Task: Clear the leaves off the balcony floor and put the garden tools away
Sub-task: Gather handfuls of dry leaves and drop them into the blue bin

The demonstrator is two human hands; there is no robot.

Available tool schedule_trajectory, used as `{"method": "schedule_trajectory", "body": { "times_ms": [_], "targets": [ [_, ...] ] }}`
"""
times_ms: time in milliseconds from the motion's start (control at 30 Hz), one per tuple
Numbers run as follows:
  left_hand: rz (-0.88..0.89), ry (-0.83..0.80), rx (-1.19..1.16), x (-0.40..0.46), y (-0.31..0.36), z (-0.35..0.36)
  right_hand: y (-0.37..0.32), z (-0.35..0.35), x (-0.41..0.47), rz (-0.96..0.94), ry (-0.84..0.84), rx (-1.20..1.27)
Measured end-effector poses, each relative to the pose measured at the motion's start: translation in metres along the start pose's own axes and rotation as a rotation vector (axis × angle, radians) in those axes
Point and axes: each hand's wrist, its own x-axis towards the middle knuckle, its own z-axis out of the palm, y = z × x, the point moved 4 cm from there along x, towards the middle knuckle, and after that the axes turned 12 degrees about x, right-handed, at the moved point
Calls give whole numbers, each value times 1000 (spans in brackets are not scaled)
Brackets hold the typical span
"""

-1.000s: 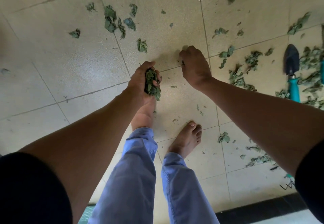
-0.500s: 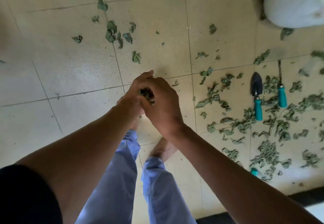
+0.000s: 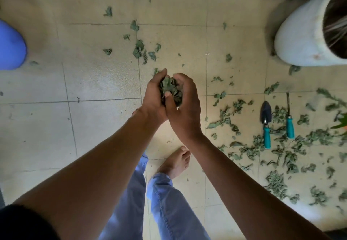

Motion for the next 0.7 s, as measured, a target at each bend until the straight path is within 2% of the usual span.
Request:
{"method": "schedule_trajectory", "body": {
  "times_ms": [100, 233, 333, 400, 567, 700],
  "targets": [
    [84, 11, -115, -26, 14, 5, -21, 15, 1, 133, -46, 156],
    [227, 54, -276, -82, 49, -5, -74, 45, 4, 343, -122, 578],
    [391, 51, -373, -121, 81, -15, -117, 71, 9, 439, -115, 844],
    [525, 105, -401, -144, 104, -22, -143, 93, 11, 484, -125, 977],
    [690, 256, -468, -180, 156, -58, -198, 152, 16, 578, -208, 1054],
    [766, 318, -641, -197, 201, -97, -228, 209, 24, 638, -259, 1077]
  ]
}}
